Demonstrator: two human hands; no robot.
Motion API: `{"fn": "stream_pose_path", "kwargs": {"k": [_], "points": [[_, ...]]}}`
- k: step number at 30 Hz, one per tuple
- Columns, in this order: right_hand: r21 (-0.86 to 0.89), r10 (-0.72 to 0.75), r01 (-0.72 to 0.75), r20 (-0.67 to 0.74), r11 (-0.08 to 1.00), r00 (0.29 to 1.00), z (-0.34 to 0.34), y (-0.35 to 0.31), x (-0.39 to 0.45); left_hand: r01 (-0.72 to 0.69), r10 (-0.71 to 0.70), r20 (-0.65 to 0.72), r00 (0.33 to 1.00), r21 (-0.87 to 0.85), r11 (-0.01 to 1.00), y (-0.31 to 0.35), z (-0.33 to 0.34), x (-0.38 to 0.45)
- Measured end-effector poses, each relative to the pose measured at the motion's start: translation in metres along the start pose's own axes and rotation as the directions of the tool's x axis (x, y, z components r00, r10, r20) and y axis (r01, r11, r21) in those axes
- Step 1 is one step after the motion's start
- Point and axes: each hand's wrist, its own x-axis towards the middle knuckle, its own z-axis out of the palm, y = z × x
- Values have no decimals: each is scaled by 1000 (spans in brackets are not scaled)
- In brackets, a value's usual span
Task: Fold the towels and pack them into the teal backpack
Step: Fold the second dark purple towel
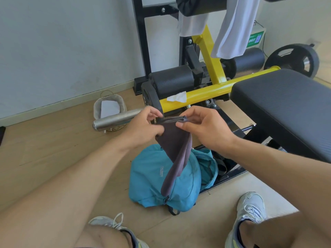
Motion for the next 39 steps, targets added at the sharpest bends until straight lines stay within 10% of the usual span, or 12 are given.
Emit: {"fn": "stream_pose_path", "kwargs": {"k": [4, 18, 29, 39], "points": [[90, 3, -13, 108, 996, 994, -22, 2, 4, -151, 106, 252, 962, 165, 975, -19, -4, 2], [-142, 135, -116, 138, 983, 981, -60, 21, 13, -158, 211, 112, 971, -364, 918, 9, -3, -3], [-8, 33, -32, 186, 999, 982, -36, 7, 6, -269, 232, 198, 952, 191, 944, 19, 11, -22], [114, 146, -218, 447, 969, 883, -37, 19, 9, -396, 358, 254, 898, 116, 911, 24, 19, -20]]}}
